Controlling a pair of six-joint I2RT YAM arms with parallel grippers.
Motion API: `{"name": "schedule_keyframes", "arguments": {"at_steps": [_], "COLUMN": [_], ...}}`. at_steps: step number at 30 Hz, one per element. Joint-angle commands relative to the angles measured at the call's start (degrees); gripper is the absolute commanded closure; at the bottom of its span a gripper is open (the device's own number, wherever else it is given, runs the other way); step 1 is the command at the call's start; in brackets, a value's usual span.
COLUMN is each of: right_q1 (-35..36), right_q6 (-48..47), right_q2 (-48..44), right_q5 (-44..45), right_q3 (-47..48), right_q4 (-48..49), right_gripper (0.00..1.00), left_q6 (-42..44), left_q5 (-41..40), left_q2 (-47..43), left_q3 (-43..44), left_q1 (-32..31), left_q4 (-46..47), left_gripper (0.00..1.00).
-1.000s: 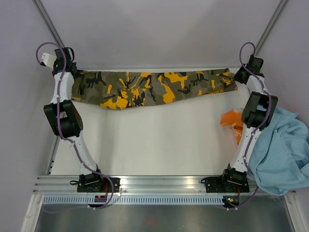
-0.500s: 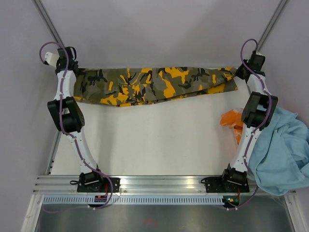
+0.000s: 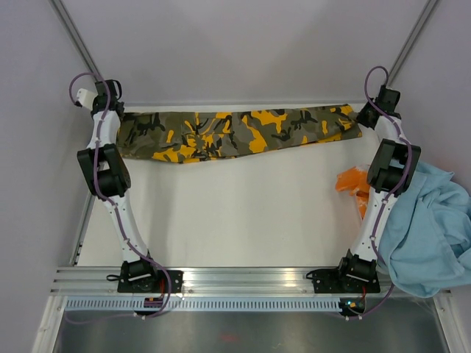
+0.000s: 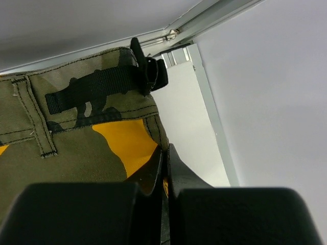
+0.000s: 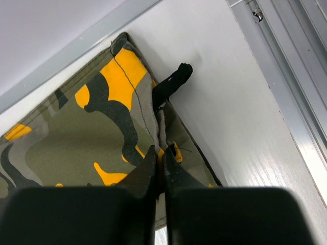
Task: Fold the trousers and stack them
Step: Fold the trousers
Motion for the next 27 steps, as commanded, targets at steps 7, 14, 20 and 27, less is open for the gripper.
{"name": "schedule_keyframes", "arguments": {"at_steps": [7,14,20,27], "right_q1": [-1.05,-0.09,2.37,3.52], "right_q6": [-2.57,-4.58,-11.78,-11.27], "right_q2": [-0.69,-7.28,-5.54,5.18], "right_q5": [-3.12,-6.46,-7.43,-2.17], "right_q3": [6.13,6.47,11.03,20.18], "right_q4": [-6.97,-8.29,-7.15,-4.86], "right_gripper": [0.27,0.14,0.13,0.21], "left_q6": [1.82,10.61,15.79,21.77], "left_q5": [3.10,6.17,8.11,13.64], "left_q2": [1.09,-4.26,-13.84,-27.29], "left_q3": [2.25,0.15,-9.16,-24.01], "left_q1": [0.51,-1.51,-3.45,-9.77], "left_q4": [2.30,2.74,3.36,7.13], "left_gripper": [0.93,0.52,0.30,0.27]}}
